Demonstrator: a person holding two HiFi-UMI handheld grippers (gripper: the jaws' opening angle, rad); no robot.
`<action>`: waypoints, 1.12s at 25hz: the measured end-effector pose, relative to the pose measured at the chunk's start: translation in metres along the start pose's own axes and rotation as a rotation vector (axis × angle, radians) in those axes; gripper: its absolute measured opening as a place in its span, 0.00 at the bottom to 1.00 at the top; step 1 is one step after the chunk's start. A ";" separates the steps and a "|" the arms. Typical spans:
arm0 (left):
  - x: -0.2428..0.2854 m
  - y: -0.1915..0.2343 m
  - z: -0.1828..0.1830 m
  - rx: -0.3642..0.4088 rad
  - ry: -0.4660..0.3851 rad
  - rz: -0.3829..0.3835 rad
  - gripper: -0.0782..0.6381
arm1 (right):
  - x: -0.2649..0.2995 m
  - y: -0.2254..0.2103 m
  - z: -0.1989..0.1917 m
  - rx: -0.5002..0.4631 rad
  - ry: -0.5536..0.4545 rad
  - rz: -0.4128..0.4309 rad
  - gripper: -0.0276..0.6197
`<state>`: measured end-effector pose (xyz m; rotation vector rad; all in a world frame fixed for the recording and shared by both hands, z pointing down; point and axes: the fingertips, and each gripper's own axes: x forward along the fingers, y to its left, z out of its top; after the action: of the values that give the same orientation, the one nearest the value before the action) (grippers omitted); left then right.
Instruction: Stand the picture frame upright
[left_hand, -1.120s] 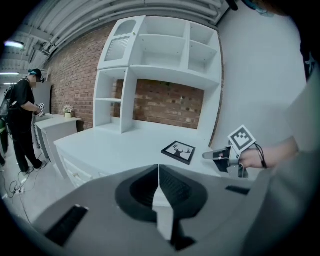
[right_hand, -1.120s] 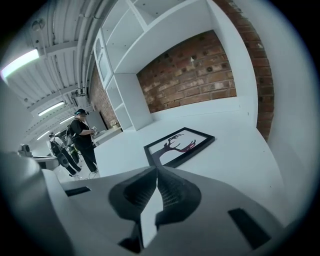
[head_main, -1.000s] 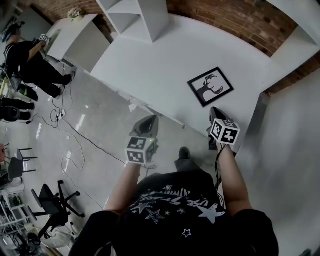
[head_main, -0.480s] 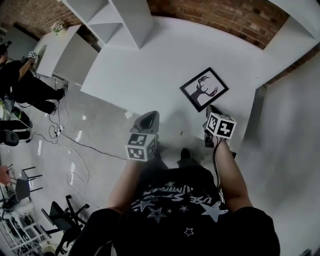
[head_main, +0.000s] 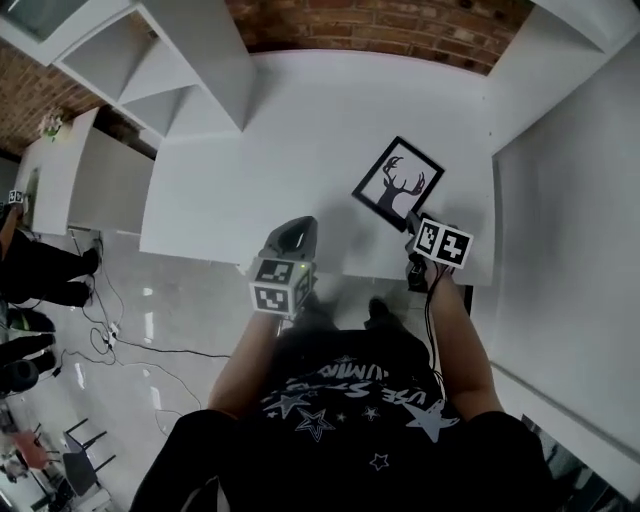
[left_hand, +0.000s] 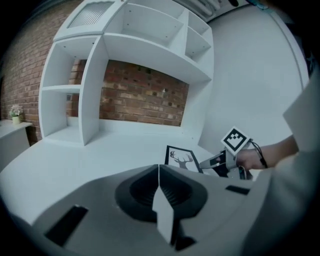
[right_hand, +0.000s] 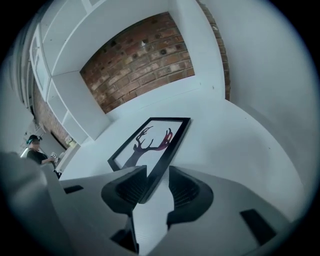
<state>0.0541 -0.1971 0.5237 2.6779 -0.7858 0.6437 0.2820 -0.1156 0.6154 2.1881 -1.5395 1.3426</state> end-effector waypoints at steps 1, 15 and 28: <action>0.002 0.004 0.000 0.001 0.003 -0.020 0.13 | 0.002 -0.001 -0.001 0.013 -0.001 -0.025 0.26; 0.019 0.036 -0.003 0.049 0.053 -0.170 0.13 | 0.016 -0.001 -0.001 0.049 0.015 -0.203 0.24; 0.016 0.027 -0.013 0.070 0.068 -0.172 0.13 | 0.013 0.006 -0.009 -0.007 0.049 -0.111 0.19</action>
<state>0.0461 -0.2214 0.5460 2.7314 -0.5176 0.7260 0.2726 -0.1222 0.6278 2.1846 -1.3818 1.3437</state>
